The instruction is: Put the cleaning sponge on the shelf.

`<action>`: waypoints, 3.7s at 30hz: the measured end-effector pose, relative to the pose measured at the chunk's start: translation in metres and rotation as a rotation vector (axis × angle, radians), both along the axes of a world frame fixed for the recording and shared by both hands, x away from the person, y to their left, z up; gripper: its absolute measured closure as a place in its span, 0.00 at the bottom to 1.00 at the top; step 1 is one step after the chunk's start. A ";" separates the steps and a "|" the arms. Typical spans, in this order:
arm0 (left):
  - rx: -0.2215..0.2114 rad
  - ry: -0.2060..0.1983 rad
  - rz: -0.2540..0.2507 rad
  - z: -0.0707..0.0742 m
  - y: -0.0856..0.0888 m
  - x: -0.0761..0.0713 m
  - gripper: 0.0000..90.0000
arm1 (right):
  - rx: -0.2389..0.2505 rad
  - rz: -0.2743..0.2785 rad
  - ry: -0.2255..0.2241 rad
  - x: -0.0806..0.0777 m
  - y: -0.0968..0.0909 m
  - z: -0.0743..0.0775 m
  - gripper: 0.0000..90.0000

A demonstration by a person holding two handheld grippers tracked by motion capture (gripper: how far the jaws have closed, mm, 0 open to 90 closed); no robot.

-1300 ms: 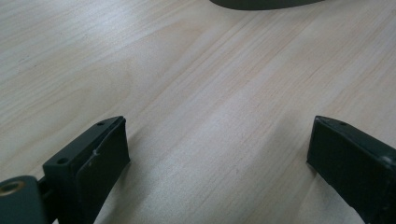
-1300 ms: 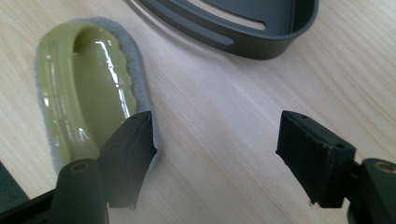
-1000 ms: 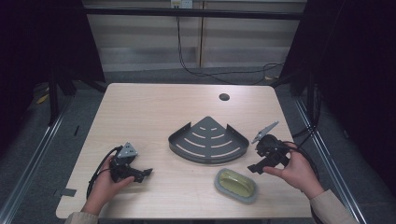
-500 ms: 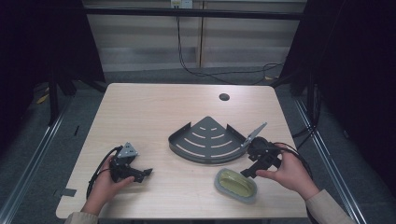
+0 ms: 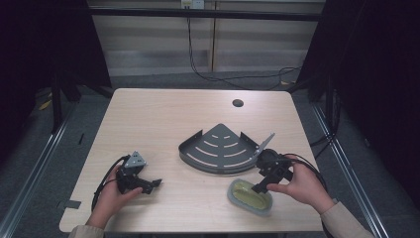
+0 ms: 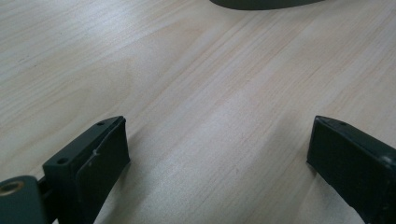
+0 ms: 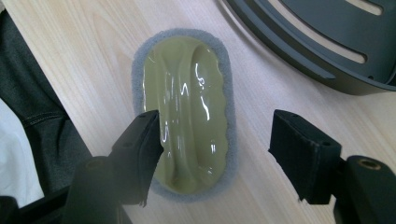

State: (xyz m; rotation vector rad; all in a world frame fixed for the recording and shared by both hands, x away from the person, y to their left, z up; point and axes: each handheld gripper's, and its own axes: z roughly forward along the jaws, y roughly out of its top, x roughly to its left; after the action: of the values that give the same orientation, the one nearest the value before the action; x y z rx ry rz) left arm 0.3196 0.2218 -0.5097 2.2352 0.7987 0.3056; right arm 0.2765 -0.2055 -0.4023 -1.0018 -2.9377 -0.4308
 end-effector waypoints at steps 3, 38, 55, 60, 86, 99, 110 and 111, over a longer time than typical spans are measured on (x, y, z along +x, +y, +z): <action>0.003 0.000 0.001 0.000 0.000 0.000 0.05 | -0.004 0.008 0.003 0.000 0.002 -0.001 0.38; 0.001 0.002 -0.003 0.000 0.000 0.000 0.05 | -0.025 0.074 0.055 -0.002 0.010 -0.019 0.60; 0.003 0.000 -0.004 0.000 0.000 0.000 0.05 | -0.072 0.096 0.078 -0.001 0.015 -0.019 0.79; 0.002 0.000 -0.003 0.000 0.000 0.000 0.05 | -0.085 0.102 0.080 0.000 0.015 -0.014 0.79; 0.002 0.000 -0.003 0.000 0.000 0.000 0.05 | -0.086 0.098 0.068 0.009 0.013 0.021 0.79; 0.003 0.001 -0.004 0.000 0.000 0.000 0.05 | -0.079 0.089 0.058 0.015 0.012 0.034 0.79; 0.003 0.000 -0.004 0.000 0.000 0.000 0.05 | -0.073 0.077 0.046 0.024 0.011 0.043 0.79; 0.003 0.001 -0.004 0.000 0.000 0.000 0.05 | -0.073 0.077 0.046 0.024 0.011 0.043 0.79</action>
State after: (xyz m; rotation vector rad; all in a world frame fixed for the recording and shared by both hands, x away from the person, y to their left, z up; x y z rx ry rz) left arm 0.3197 0.2222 -0.5095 2.2389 0.7949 0.3044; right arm 0.3003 -0.1941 -0.3592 -0.8887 -2.9581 -0.2963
